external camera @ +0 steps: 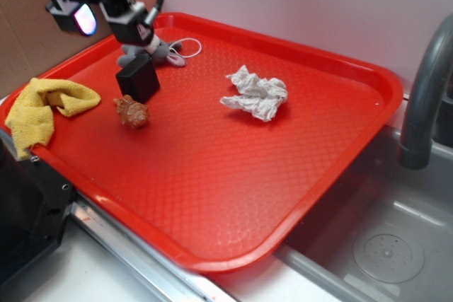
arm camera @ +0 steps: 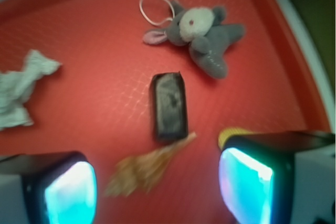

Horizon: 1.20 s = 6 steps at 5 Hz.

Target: Grab the black box.

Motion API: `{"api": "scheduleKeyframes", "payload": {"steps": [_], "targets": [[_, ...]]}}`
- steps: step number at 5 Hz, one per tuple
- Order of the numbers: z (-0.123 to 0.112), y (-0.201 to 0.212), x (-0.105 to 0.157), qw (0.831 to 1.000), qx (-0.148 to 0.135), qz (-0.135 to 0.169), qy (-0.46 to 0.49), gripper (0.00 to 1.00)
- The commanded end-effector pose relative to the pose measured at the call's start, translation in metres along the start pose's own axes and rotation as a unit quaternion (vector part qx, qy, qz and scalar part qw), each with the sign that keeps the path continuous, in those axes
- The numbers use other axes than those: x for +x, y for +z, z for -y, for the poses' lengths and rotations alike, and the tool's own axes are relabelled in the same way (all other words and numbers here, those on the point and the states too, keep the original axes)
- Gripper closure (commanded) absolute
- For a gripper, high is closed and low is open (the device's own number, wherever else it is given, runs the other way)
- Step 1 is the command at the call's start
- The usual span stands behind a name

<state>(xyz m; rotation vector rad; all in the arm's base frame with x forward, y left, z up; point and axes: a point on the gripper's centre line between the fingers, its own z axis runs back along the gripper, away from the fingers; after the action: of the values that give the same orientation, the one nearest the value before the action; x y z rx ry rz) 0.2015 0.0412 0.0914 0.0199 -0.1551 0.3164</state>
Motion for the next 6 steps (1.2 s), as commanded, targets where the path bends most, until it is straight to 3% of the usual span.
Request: {"api": "scheduleKeyframes", "payload": {"steps": [1, 2, 3, 4, 5, 6], "targets": [[-0.031, -0.039, 0.017, 1.0, -0.02, 0.018, 0.004, 0.0], [-0.034, -0.052, 0.015, 0.999, -0.049, 0.023, -0.008, 0.0], [-0.032, -0.063, 0.014, 0.999, -0.041, 0.009, -0.017, 0.0], [-0.032, -0.066, 0.014, 0.999, -0.037, 0.006, -0.035, 1.0], [-0.029, -0.063, 0.014, 0.998, -0.026, 0.005, -0.065, 1.0], [-0.027, -0.042, 0.015, 0.989, -0.022, 0.033, -0.145, 1.0]]}}
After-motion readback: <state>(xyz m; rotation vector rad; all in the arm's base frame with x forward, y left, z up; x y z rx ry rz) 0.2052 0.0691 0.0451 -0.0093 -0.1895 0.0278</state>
